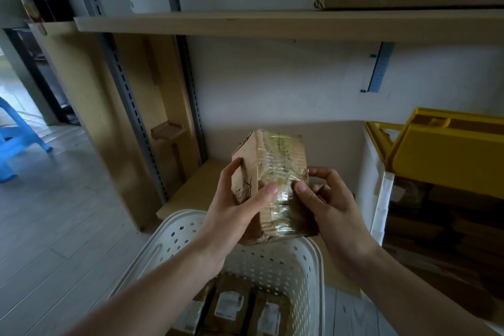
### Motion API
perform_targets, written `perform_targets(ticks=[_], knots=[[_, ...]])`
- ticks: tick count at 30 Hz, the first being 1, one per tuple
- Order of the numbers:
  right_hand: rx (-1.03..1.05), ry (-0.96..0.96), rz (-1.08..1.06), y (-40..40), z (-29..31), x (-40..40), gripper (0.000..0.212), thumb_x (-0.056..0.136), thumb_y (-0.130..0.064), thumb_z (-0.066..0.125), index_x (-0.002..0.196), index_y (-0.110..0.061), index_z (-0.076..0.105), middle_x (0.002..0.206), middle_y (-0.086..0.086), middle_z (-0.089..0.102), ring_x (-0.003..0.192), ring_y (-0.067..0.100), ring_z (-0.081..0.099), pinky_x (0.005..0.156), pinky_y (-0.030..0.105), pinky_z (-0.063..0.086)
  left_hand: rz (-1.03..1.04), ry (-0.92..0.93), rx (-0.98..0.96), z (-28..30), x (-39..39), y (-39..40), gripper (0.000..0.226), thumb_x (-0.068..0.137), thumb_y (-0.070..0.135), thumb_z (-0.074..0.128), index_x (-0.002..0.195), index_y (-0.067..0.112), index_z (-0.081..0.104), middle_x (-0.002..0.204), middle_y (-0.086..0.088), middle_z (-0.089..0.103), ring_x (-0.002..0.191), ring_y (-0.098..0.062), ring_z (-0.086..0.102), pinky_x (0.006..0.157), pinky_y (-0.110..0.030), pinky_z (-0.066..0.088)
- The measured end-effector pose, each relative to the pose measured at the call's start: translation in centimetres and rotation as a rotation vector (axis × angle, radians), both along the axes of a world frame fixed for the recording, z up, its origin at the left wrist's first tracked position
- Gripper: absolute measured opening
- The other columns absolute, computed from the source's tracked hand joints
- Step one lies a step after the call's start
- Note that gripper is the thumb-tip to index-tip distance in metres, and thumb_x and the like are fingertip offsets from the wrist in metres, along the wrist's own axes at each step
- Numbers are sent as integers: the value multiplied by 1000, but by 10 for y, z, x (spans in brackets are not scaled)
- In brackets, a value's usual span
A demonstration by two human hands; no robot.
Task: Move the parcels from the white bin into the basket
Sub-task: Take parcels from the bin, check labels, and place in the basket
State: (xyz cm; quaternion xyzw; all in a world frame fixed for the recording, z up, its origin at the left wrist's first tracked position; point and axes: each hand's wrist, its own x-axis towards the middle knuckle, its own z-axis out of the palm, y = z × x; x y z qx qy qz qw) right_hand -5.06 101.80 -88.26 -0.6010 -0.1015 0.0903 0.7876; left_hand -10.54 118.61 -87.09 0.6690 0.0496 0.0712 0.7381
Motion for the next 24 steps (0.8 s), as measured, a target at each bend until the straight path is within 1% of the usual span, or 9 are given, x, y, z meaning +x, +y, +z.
perform_targets(ticks=[3,5,8,11,13,17,20,22,24], knots=[[-24,-22,19,-4,2,1,21,95,-15,67,115,-20,63,90,13,72,75,21,73,57,28,57,13,-10,-18,-3,1,-1,84,72,36,82,141,51,37,118,7,73,101,-14,75,73,-31,63],[2,-6,59,-5,5,1,24,92,-20,69,115,-16,64,95,14,76,80,24,75,60,31,59,6,-18,-41,-3,1,-1,83,75,36,86,141,51,38,119,5,73,102,-14,74,71,-26,62],[13,69,134,-7,4,5,45,86,-38,75,120,-11,64,112,16,76,100,28,76,83,44,61,-17,-44,-84,-5,2,-1,82,71,38,85,139,54,41,124,1,71,112,-20,71,88,-42,61],[59,132,246,-9,-2,11,72,84,-51,80,138,-11,55,132,17,69,122,35,67,105,55,51,-37,-76,-117,-7,2,-3,80,69,40,82,137,56,44,127,1,70,118,-23,68,100,-54,54],[80,138,334,-9,-5,13,86,82,-61,77,148,-15,47,142,17,62,131,37,60,111,60,44,-52,-91,-131,-8,2,-4,78,71,39,81,137,56,45,126,1,70,120,-23,67,104,-56,50],[82,93,416,-10,-6,13,82,87,-71,63,149,-21,49,146,14,60,135,35,57,113,60,42,-81,-97,-109,-5,0,-5,71,82,38,71,144,52,38,126,7,70,120,-17,67,104,-53,50],[23,20,262,-9,2,8,69,93,-63,51,133,-9,64,121,10,75,113,26,72,94,40,59,-132,-83,-85,1,-2,-3,51,95,38,61,142,48,43,125,11,71,117,-10,67,94,-41,58],[-47,-30,73,-10,5,10,53,88,-47,60,110,-1,73,84,2,79,76,15,76,63,22,59,-76,-78,-132,0,-1,-1,41,96,30,56,132,49,52,124,14,71,116,-10,68,85,-34,61],[-56,-1,-4,-11,5,13,38,86,-33,71,107,-2,73,80,6,79,67,18,77,52,22,57,-41,-80,-141,-3,0,1,46,97,25,53,133,52,50,128,15,69,117,-9,68,84,-34,61]])
